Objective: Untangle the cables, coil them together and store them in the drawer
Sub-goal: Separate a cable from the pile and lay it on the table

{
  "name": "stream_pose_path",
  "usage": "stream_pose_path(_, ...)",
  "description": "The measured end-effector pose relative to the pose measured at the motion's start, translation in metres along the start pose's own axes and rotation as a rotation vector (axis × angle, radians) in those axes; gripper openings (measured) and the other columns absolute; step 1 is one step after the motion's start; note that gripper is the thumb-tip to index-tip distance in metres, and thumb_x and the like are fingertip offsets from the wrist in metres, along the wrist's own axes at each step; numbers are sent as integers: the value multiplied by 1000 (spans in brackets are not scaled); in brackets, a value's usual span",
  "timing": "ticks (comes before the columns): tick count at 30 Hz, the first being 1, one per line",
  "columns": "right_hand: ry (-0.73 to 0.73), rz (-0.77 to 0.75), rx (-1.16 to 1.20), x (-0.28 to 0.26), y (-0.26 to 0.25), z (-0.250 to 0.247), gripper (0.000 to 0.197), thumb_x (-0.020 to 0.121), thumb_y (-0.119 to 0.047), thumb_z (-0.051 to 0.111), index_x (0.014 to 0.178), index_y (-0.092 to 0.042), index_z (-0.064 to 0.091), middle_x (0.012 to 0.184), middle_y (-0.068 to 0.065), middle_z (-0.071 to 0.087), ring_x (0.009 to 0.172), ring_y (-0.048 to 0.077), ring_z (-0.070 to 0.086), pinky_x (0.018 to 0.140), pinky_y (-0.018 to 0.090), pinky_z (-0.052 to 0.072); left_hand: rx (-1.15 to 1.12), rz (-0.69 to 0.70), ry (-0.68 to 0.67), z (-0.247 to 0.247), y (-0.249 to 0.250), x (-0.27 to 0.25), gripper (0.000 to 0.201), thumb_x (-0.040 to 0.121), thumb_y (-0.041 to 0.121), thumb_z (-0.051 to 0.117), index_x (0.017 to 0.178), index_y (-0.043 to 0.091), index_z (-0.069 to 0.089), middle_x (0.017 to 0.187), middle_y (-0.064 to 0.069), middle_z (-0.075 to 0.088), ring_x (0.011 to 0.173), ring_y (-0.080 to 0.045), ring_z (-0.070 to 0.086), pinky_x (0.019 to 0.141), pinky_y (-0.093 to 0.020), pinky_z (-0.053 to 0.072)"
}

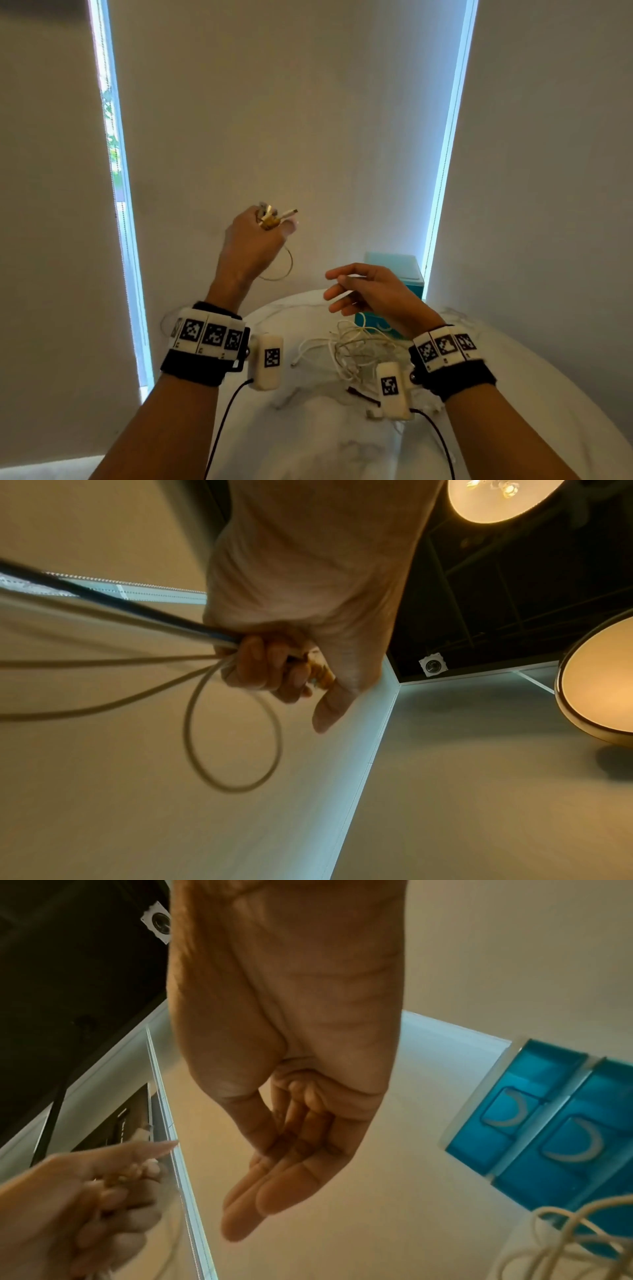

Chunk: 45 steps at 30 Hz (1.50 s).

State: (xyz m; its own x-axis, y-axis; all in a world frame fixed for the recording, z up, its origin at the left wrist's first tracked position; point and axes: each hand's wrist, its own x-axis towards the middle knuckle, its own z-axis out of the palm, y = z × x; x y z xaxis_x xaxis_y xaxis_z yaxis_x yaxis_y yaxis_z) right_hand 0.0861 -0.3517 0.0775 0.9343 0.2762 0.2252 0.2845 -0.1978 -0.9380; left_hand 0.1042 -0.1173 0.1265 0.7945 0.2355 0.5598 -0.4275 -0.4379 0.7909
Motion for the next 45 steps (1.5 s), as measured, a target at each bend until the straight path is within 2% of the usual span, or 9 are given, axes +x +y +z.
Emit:
stream_pose_path(9,20,-14,24,2,32,33,49,101,-31,74,146,-28,55,136,0,66,108,17,78,82,33,66,-10,-105,-275,36,-9,-7,36,95,52,73,79,22,61,76,0,62,70,-18,56,73,-38,47)
stream_pose_path(13,-40,-26,-211,8,47,67,32,102,-27,73,133,-25,72,131,-3,74,112,11,73,101,36,61,-101,-89,-227,33,-7,-9,36,100,54,66,83,23,60,78,-3,56,67,-15,49,67,-37,43)
stream_pose_path(16,-134,-10,-314,6,56,104,39,98,-21,74,136,-12,72,133,7,74,118,20,71,108,44,57,-161,-57,-185,32,-9,-8,38,101,59,63,85,24,60,80,-3,55,68,-16,49,68,-38,44)
stream_pose_path(19,-346,-22,-280,-1,61,122,54,88,-14,79,129,17,64,122,31,68,107,29,62,92,18,52,-145,-35,-206,35,-12,-9,40,100,61,62,87,24,60,79,-4,56,69,-18,49,70,-39,44)
stream_pose_path(21,-380,78,-299,-2,68,121,45,95,7,71,137,20,56,134,37,62,110,29,57,88,21,45,-118,-21,-266,38,-16,-10,39,101,58,63,86,22,60,77,-4,56,65,-17,50,68,-39,45)
stream_pose_path(24,-315,69,-434,7,84,104,33,101,-6,68,133,-1,70,131,20,72,118,35,69,98,40,56,-32,10,-369,41,-33,-12,36,102,50,66,81,22,56,71,2,54,63,-14,50,68,-39,48)
stream_pose_path(34,260,125,-24,-26,94,-23,16,107,-13,63,114,-15,78,104,2,83,104,23,78,84,32,65,-127,-178,-326,96,-79,-31,33,101,45,68,81,22,56,76,3,56,71,-16,50,63,-32,38)
stream_pose_path(41,151,302,-288,-36,144,-7,44,77,-57,90,113,-37,74,116,-15,73,109,7,68,91,30,58,-360,-401,-213,148,-91,-51,48,89,57,79,74,20,52,72,-4,47,71,-18,40,63,-34,35)
stream_pose_path(45,157,270,-204,-33,158,-9,8,91,-37,83,93,-29,84,95,-11,81,92,9,74,89,31,60,-392,-497,-242,161,-117,-56,47,90,53,80,69,24,51,57,7,46,58,-15,37,56,-30,33)
